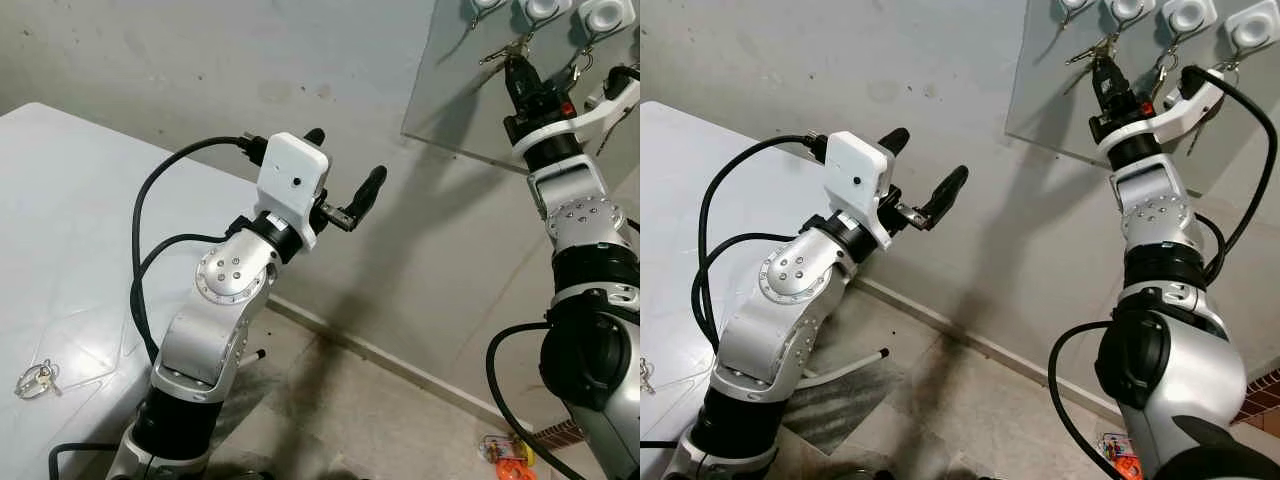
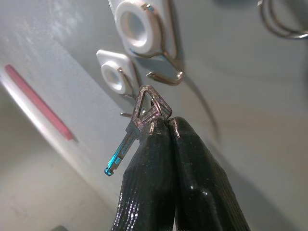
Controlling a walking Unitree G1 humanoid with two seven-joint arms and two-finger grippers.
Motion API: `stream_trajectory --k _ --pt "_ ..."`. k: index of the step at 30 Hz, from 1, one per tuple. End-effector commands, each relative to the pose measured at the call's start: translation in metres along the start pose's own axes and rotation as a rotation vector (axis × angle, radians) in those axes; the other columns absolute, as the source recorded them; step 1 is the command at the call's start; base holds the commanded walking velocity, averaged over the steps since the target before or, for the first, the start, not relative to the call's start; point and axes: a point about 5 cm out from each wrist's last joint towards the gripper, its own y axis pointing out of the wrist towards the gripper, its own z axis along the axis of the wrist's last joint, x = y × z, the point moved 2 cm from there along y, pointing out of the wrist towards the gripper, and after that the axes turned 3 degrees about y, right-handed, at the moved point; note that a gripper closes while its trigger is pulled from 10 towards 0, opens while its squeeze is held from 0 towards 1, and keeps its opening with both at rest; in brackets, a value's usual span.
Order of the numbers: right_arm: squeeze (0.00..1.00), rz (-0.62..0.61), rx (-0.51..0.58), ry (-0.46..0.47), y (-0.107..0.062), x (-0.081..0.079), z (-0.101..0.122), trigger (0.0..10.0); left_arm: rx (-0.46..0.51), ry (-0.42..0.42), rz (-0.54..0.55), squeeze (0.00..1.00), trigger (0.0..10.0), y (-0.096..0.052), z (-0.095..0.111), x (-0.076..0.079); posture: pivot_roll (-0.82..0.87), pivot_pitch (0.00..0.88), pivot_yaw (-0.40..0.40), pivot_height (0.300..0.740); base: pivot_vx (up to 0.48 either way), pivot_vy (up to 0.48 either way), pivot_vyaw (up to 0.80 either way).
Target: Hang keys on a hook
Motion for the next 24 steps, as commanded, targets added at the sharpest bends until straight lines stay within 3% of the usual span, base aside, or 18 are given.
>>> stream_trajectory --k 1,8,16,24 --pt "0.00 0.042 0.000 0.000 0.007 -0.010 0.003 10.0 0.032 0.008 0.006 0.00 10.0 0.001 0.010 -0.002 -0.04 0.152 -0.009 0.740 0.000 0.000 0.00" --pt "0.00 0.108 -0.020 -0.006 0.009 -0.019 0.000 10.0 0.030 0.006 0.014 0.00 10.0 0.001 0.010 -0.003 -0.05 0.155 -0.011 0.740 0.000 0.000 0.00" --pt "0.00 0.120 0.018 0.049 0.013 -0.023 0.009 10.0 0.030 0.003 0.015 0.00 10.0 0.001 0.009 -0.002 -0.05 0.155 -0.013 0.740 0.000 0.000 0.00" --pt "0.00 0.086 0.083 0.184 0.013 -0.018 0.024 10.0 0.031 0.001 0.016 0.00 10.0 0.001 0.010 -0.003 -0.05 0.153 -0.015 0.740 0.000 0.000 0.00"
